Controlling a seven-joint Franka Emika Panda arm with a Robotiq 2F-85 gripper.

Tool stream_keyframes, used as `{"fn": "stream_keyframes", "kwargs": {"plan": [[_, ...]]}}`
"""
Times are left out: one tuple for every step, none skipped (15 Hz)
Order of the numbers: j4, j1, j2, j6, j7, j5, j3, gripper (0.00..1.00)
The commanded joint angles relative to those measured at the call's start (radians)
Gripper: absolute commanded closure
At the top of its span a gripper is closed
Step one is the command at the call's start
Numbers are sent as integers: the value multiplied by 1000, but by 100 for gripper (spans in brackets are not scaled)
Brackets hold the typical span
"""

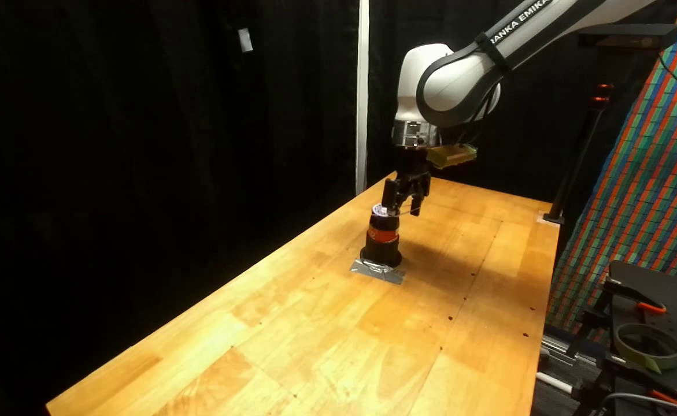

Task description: Put the elastic around the bottle

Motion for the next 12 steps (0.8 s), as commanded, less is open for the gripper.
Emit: {"fn": "stream_keyframes", "kwargs": {"plan": [[-133,-8,-93,57,-20,24,9,0],[-155,1,-102,87,-9,9,4,0],[-182,12,-110,129,6,-9,-3,0],[-208,25,-119,174,21,-32,-10,0],[-234,38,-122,227,40,-57,-17,0],[-259,53,-127,278,61,-90,-27,0],[-282,68,-127,326,84,-124,-36,0],[-302,83,-130,365,113,-160,-50,0],[-322,99,-133,401,139,-193,-63,0],[-343,120,-138,438,176,-234,-86,0],[-362,141,-143,466,210,-274,-109,0],[-379,163,-148,493,240,-317,-135,12]]}}
